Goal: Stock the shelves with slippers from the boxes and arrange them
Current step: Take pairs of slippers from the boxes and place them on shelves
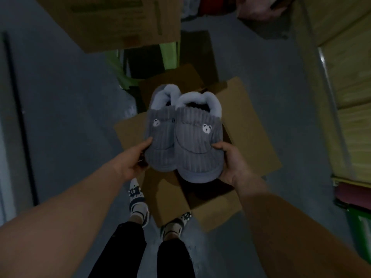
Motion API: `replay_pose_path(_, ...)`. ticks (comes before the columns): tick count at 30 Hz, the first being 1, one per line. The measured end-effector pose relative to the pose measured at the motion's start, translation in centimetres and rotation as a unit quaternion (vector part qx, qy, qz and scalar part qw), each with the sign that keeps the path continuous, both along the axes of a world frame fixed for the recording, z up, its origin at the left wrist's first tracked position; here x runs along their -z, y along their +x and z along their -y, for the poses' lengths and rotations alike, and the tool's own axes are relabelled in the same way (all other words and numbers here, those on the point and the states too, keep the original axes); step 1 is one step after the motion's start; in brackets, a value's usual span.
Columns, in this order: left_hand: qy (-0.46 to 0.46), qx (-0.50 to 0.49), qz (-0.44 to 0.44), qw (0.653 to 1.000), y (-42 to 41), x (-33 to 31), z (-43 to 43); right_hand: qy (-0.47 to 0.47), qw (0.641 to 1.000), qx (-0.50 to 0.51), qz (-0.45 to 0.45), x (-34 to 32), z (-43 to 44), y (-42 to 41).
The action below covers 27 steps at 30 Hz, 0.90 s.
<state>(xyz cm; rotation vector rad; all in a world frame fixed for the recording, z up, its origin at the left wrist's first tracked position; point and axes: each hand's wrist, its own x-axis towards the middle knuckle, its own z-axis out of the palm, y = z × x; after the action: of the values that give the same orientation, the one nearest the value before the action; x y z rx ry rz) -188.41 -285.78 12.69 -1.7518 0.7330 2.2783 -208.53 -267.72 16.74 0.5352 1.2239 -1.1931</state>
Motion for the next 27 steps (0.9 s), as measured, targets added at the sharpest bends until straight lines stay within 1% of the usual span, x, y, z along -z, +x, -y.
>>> replay_pose_path(2,-0.013,-0.05,0.013,0.999,0.8,-0.2,0.2,-0.019,0.999,-0.044,-0.023,0.6,1.5,0.0)
replay_pose_path(4,-0.017,-0.088,0.02,0.996,2.2,0.0,0.3,-0.032,0.993,-0.096,-0.065,1.4,2.7,0.3)
replay_pose_path(6,-0.028,-0.112,0.024,0.993,4.1,0.2,0.4,-0.016,0.984,-0.144,-0.099,1.8,3.8,1.0)
replay_pose_path(8,-0.036,-0.126,0.032,0.991,6.1,0.5,0.3,0.008,0.981,-0.156,-0.114,2.3,4.6,2.1)
replay_pose_path(14,-0.062,-0.193,0.05,0.978,11.1,0.3,-0.4,0.031,0.973,-0.206,-0.095,3.3,8.3,6.5)
replay_pose_path(18,-0.043,-0.258,0.054,0.964,14.8,0.7,0.0,0.033,0.964,-0.24,-0.109,4.1,11.2,9.4)
replay_pose_path(22,-0.038,-0.292,0.054,0.954,18.0,1.5,0.4,0.053,0.961,-0.239,-0.128,5.4,14.3,12.4)
replay_pose_path(27,-0.029,-0.359,0.065,0.93,22.2,2.4,2.1,0.037,0.957,-0.255,-0.135,6.7,18.6,16.7)
